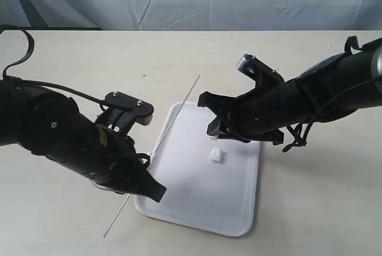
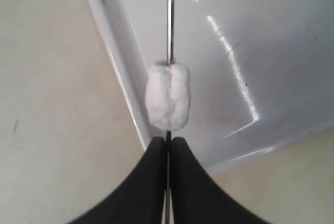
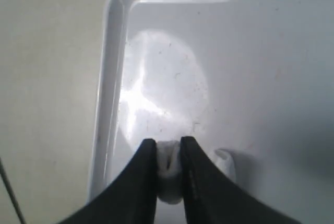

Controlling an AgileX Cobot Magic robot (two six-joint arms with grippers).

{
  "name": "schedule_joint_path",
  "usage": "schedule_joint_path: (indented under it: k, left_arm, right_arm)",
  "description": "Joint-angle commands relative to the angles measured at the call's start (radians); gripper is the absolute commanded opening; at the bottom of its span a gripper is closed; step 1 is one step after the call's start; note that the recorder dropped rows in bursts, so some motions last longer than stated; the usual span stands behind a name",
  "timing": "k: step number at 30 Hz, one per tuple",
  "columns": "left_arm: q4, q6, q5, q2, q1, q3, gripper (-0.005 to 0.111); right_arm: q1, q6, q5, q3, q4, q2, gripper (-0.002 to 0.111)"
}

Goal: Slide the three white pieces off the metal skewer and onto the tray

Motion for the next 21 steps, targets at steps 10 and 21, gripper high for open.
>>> schedule_joint_path:
  k: [10, 21]
  left_arm:
    - [0.002, -0.014, -0.014, -0.007, 0.008, -0.03, 0.0]
    - [0.009, 0.009, -0.001, -0.007, 0.072, -0.03, 0.0]
  right_arm:
    - [0.003, -0.005, 0.067, -0.003, 0.0, 0.002, 0.047]
    - [0.003, -0.005, 0.145, -0.005, 0.002, -0.032, 0.053]
